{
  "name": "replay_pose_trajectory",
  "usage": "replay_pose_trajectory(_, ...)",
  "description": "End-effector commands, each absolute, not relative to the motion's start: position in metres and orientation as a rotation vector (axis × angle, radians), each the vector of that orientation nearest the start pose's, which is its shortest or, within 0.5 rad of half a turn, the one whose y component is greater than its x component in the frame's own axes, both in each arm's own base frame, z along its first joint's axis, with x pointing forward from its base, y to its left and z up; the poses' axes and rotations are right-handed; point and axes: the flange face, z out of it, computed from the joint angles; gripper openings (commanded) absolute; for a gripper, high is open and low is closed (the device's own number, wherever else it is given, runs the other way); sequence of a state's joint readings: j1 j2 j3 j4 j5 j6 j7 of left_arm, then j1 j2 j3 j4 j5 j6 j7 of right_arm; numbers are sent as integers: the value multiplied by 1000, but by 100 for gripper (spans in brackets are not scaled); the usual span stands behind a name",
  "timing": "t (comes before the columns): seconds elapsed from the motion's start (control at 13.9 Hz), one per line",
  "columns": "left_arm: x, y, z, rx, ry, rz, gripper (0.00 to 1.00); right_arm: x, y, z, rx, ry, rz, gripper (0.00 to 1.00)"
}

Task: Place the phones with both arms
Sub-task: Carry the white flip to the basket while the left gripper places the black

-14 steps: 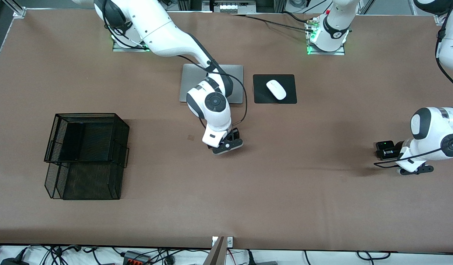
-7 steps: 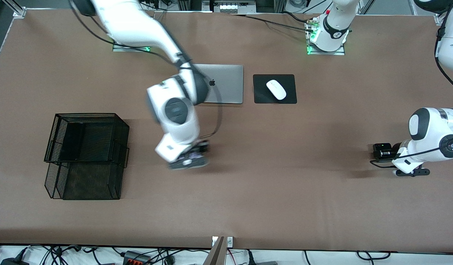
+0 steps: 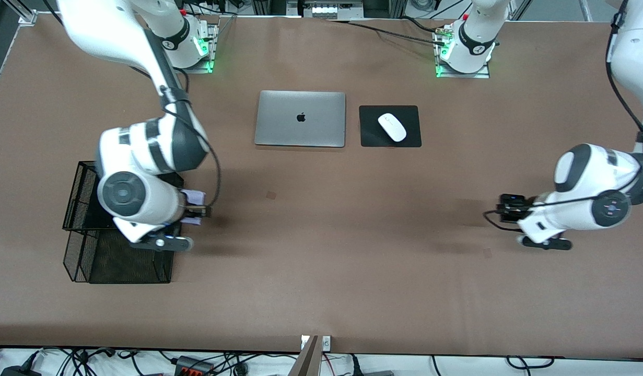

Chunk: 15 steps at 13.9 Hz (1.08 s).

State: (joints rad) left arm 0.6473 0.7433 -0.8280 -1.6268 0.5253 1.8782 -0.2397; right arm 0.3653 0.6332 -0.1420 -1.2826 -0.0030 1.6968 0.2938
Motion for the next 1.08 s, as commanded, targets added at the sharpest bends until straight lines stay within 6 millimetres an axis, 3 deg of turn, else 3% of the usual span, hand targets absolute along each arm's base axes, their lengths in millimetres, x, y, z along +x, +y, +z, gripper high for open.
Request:
replay_pose_trajectory(0.0, 645, -108, 287, -3123, 211, 363, 19, 658, 125, 371, -3230, 81, 431, 20)
replay_pose_trajectory(0.14, 631, -197, 285, -3115, 239, 349, 18, 651, 81, 364, -3206, 92, 516, 20)
replay_pose_trajectory(0.29, 640, -260, 295, -3190, 155, 238, 18, 651, 42, 355, -3179, 105, 559, 20)
replay_pose_trajectory(0.43, 640, -314, 281, -3276, 106, 172, 18, 655, 23, 344, -3168, 132, 568, 20)
replay_pose_trajectory(0.65, 637, -367, 260, -3441, -11, 26, 18, 659, 21, 330, -3166, 143, 548, 20)
replay_pose_trajectory(0.93, 607, -435, 221, -3546, -163, -83, 18, 666, 25, 306, -3147, 150, 514, 22)
replay_pose_trajectory(1.0, 603, -443, 212, -3547, -186, -121, 18, 668, 25, 303, -3141, 151, 506, 24)
